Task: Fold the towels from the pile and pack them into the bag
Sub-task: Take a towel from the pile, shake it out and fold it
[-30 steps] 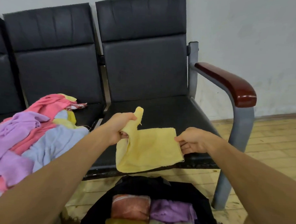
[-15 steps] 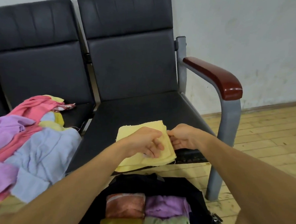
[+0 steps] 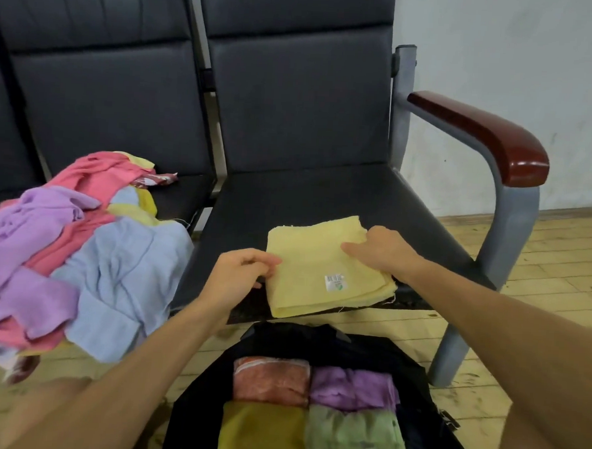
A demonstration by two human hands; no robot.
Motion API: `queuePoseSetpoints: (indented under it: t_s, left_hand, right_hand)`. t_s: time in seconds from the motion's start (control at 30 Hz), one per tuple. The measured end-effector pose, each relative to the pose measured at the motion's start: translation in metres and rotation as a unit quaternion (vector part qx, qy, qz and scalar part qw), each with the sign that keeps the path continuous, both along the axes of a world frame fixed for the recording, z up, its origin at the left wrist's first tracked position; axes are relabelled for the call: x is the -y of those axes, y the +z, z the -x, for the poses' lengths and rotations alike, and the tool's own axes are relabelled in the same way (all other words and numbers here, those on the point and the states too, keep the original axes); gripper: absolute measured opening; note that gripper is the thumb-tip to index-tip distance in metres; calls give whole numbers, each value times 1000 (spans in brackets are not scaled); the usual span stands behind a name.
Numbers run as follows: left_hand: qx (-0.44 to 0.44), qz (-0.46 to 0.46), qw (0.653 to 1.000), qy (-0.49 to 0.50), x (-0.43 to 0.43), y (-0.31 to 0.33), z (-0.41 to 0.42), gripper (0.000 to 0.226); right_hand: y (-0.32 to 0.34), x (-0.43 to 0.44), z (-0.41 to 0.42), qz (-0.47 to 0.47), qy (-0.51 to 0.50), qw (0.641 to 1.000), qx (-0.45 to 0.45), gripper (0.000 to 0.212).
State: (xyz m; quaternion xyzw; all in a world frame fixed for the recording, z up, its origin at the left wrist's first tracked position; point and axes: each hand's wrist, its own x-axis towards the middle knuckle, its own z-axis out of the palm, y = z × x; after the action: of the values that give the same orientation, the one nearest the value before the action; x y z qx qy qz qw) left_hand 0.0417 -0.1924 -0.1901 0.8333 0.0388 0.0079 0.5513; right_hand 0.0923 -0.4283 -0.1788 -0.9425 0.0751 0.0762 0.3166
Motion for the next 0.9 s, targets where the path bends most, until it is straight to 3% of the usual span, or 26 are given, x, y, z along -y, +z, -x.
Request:
queuePoseSetpoints:
  t_s: [0.1,0.17,0.3,0.37,0.47,0.53,0.6,0.67,0.7,0.8,0.9]
  left_hand:
    - [-25,45,998,21,-7,5,-3,28]
    - [-27,33,999,26,-10,4,-2,26]
    - [-24,-13,999,28,-7,5,2,20]
    - [-39,-13,999,23,-6,5,1,16]
    - [-74,10,997,9,-5,5,-4,50]
    - [-84,84,993,2,-5,7,-4,59]
    - [-123,237,963,-29,-7,8,-3,59]
    - [-164,398,899,-85,-7,10,2,49]
    - [-158,433,881,-103,-7,10,5,46]
    - [-88,426,898,-66,-10,8,5,62]
    - [-32,367,930,6,-21,15,5,71]
  right_hand:
    - [3,-10,-3,-48,-9,999,18,35]
    - [5,-14,-5,-85,-20,996,20,43]
    - [16,-21,3,-188,43,981,10,35]
    - [24,-24,11,-314,84,946,-12,34]
    - [34,-28,18,-452,105,885,-41,34]
    - [39,-30,21,-502,125,854,-52,37]
    - [42,-31,24,-534,146,831,-58,39]
    - [44,-32,25,-557,146,816,-60,37]
    - [44,-31,25,-565,143,811,-58,36]
    - [46,-26,24,-570,117,812,-55,32]
    - [43,-20,24,-521,69,848,-64,26]
